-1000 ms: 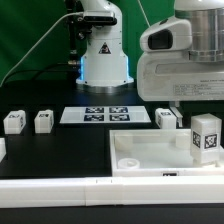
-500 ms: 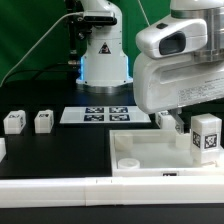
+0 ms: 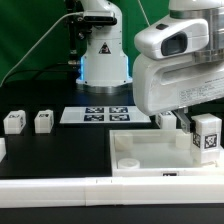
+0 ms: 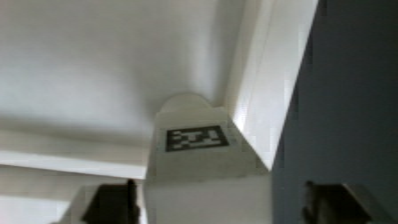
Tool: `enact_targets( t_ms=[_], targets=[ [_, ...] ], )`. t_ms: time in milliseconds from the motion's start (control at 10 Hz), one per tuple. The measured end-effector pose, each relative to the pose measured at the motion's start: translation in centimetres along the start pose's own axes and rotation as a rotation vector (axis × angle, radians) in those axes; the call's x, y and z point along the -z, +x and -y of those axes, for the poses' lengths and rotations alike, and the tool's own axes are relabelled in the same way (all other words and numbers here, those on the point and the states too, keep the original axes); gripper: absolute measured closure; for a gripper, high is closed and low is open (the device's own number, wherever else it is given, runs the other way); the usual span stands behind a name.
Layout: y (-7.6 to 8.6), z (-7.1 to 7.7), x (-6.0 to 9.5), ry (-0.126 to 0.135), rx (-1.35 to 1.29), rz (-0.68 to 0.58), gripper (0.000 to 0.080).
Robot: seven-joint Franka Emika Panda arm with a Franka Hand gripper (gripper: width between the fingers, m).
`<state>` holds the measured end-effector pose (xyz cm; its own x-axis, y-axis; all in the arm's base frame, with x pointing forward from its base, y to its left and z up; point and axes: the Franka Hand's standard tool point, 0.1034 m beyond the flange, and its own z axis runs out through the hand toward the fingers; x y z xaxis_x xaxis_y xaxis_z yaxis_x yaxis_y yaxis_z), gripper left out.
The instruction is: Assemble one leg
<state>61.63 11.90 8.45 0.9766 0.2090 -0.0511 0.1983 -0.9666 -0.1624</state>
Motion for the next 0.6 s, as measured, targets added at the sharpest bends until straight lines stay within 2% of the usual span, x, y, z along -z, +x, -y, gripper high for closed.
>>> enact_targets(
  t_ms=[100, 200, 600],
  targets=[
    [0.04, -0.06, 0.04, -0.001, -0.001, -0.002, 0.0396],
    [0.04, -0.16, 0.06, -0.001, -0.002, -0.002, 0.0501],
    [0.05, -0.19, 0.08, 0.000, -0.037, -0.003, 0.0501]
  ],
)
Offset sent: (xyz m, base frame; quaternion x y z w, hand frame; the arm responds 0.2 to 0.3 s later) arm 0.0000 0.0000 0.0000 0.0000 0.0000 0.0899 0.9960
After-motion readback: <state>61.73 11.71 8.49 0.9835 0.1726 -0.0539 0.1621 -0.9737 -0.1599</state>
